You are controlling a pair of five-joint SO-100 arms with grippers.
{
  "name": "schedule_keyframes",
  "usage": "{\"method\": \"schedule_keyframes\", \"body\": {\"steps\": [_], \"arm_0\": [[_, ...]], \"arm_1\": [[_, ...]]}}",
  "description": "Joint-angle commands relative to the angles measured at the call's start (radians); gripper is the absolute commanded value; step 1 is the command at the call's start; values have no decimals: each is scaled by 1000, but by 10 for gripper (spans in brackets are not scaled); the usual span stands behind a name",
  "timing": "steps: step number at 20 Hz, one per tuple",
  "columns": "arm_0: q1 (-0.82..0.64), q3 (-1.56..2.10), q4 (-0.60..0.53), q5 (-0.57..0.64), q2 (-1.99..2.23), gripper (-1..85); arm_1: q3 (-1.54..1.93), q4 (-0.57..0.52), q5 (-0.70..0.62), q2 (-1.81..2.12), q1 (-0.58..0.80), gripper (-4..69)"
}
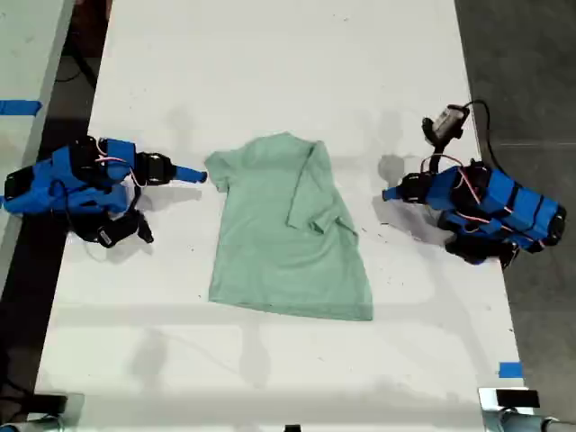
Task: Fold t shirt
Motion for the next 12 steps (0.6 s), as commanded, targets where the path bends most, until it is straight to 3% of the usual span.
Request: {"method": "schedule_keyframes", "body": {"steps": [1,8,9,10,12], "arm_0": [[-565,-37,-252,-118,-2,-3],[-670,-641,-156,23,-646,-3],[-689,-716,-130,60,-747,56],[-692,-772,-114,92,-833,173],[-650,-802,-133,150,-942,222]], "arm_1": [[46,9,35,12,25,12],[46,8,26,12,35,12],[46,8,26,12,35,12],[46,8,28,12,32,12],[46,8,28,12,31,12]]}}
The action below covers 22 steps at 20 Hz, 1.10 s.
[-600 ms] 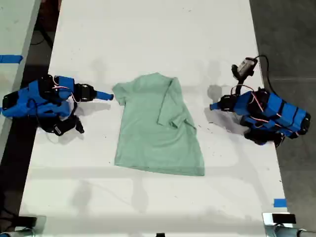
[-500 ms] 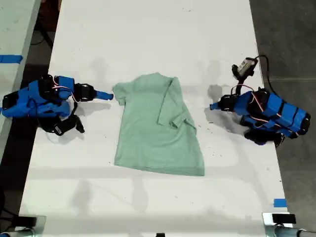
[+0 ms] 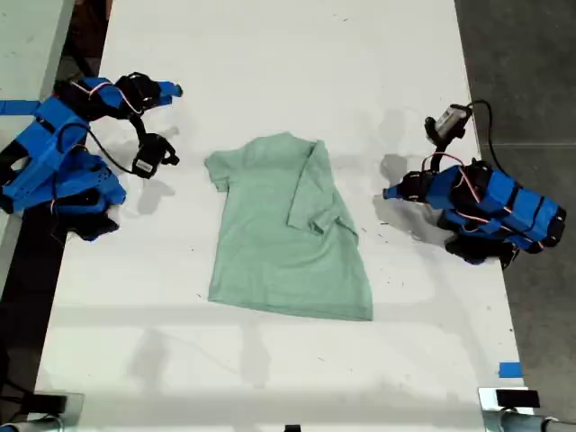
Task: Fold t shirt
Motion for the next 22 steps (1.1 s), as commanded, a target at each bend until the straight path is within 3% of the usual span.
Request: {"method": "schedule_keyframes", "body": {"steps": [1,8,13,15,16,19,22], "arm_0": [[52,-91,-25,84,-146,225],[308,-193,-146,114,-666,219],[388,-359,-146,54,-983,173],[397,-471,-66,8,-1100,24],[390,-520,-15,-20,-1143,-2],[399,-695,146,-48,-1164,-2],[456,-1098,417,-57,-1235,-2]], "arm_1": [[44,8,9,12,8,12],[44,8,11,12,8,12],[44,9,11,12,8,12],[44,9,11,12,8,12],[44,9,11,12,8,12],[44,11,9,12,9,12],[44,11,9,12,9,12]]}}
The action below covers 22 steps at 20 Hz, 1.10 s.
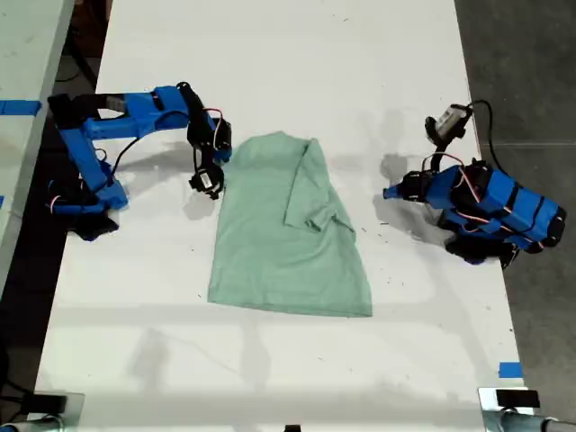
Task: Fold t shirt
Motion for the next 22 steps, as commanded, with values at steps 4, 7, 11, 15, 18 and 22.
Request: {"method": "schedule_keyframes", "body": {"steps": [4,7,11,15,18,22], "arm_0": [[193,-793,304,-34,-161,-2],[268,-788,270,-80,-190,-2],[362,-792,135,-100,-298,-2],[422,-793,-29,-103,-331,208],[403,-778,-49,-120,-250,229],[273,-680,32,-115,14,105]], "arm_1": [[44,11,9,12,6,12],[44,12,6,12,8,12],[44,12,8,12,6,12],[44,12,8,12,8,12],[44,12,9,12,6,12],[44,14,9,12,6,12]]}}
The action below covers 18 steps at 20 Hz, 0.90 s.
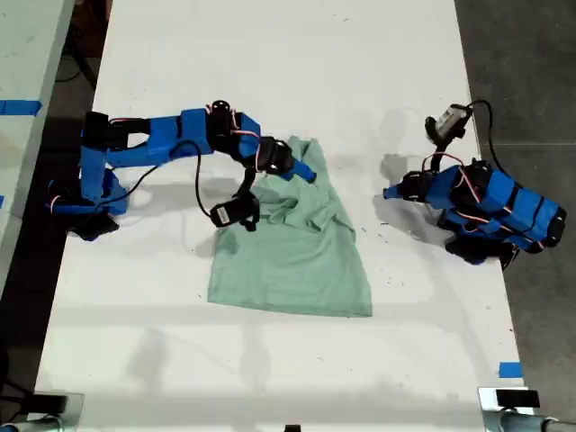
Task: Fold t shirt
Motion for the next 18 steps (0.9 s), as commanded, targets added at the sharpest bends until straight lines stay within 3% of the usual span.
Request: {"method": "schedule_keyframes", "body": {"steps": [1,3,7,10,11,12,13,18], "arm_0": [[-130,67,57,-9,287,40],[-249,334,8,12,548,-2],[-391,1330,-505,94,1299,-2],[-497,1979,-690,124,1853,-2],[-545,2178,-606,124,2194,-2],[-568,2244,-549,95,2258,-2],[-561,2249,-581,101,2201,-2],[-615,2249,-486,78,2252,-2]], "arm_1": [[44,14,8,12,5,12],[44,15,8,12,5,12],[44,15,6,12,6,12],[44,15,5,12,9,12],[44,15,8,12,6,12],[44,14,9,12,5,12],[48,9,8,12,6,12],[49,3,14,12,3,12]]}}
